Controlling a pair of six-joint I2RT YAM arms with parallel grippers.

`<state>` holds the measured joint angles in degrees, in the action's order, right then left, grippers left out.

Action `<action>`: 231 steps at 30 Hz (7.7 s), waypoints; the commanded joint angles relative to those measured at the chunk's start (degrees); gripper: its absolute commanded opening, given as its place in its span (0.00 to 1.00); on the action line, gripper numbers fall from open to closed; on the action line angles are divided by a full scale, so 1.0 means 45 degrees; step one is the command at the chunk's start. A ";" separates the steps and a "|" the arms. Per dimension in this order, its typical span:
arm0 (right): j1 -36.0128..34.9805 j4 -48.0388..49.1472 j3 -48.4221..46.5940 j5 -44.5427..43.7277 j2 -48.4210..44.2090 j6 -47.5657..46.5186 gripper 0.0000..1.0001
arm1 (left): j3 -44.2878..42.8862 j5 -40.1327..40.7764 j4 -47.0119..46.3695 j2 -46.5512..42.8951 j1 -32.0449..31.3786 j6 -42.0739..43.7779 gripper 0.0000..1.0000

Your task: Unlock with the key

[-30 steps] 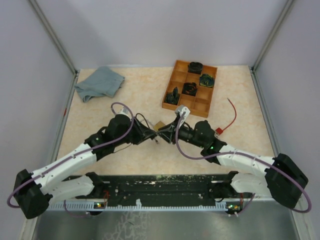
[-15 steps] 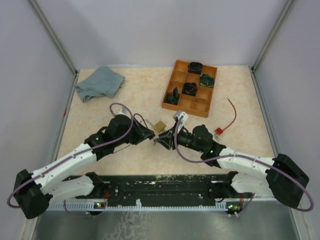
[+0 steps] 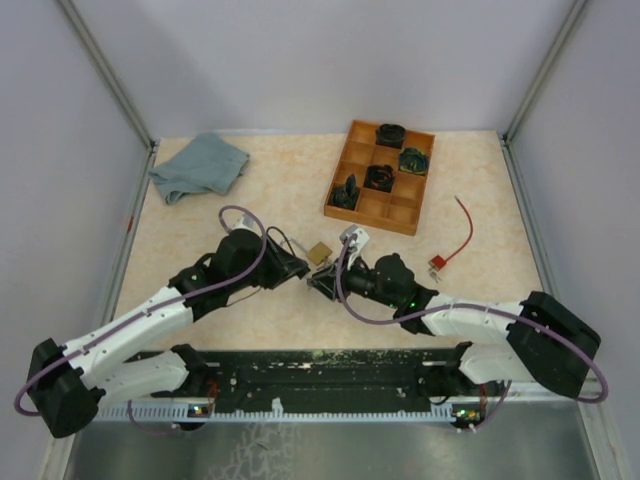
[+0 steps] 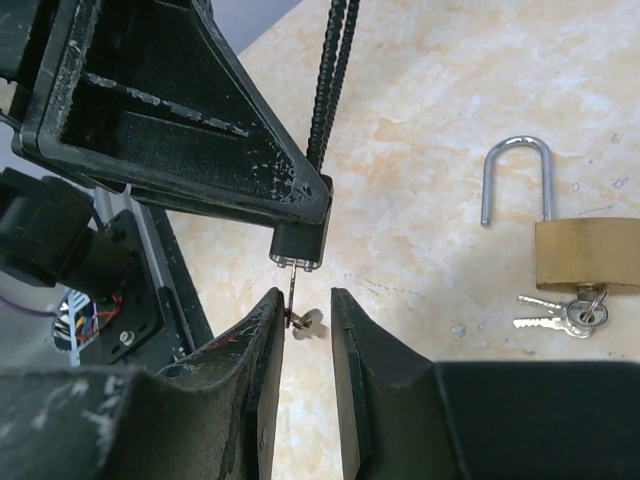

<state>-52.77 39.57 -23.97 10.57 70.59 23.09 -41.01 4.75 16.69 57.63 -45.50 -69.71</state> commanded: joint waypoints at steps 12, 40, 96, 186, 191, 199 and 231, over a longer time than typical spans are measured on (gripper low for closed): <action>-0.0070 0.1538 -0.0167 0.0345 0.0369 -0.0061 0.00 | -0.0259 -0.0835 -0.0640 -0.0260 0.0032 -0.0148 0.00; 0.1657 0.4195 -0.0998 0.0578 -0.0057 -0.1877 0.00 | -0.0227 -0.4677 -0.2570 0.1686 -0.1595 -0.0212 0.00; 0.1319 0.3850 -0.0521 0.3472 0.0210 -0.3045 0.00 | -0.0221 -0.4283 -0.1175 0.0083 0.1458 0.0608 0.00; 0.1239 -0.0570 -0.0579 0.3100 -0.2196 -0.5596 0.36 | -0.1120 -0.6084 -0.0518 0.0303 0.3197 0.2901 0.00; 0.1239 0.0343 -0.0622 0.2797 -0.1287 -0.5644 0.36 | -0.1091 -0.6464 -0.0566 0.0309 0.3206 0.2914 0.00; 0.1239 0.1679 -0.0722 0.3134 -0.0340 -0.5341 0.34 | -0.1036 -0.6915 -0.0583 0.0253 0.3215 0.2963 0.00; 0.2241 0.1469 -0.3589 0.5442 0.0072 -0.5508 0.00 | -0.0956 -0.8765 0.0638 0.1028 0.2019 0.4629 0.00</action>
<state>-44.01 30.06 -32.32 33.30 71.31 -1.06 -44.25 -25.26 14.31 61.41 -32.86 -52.58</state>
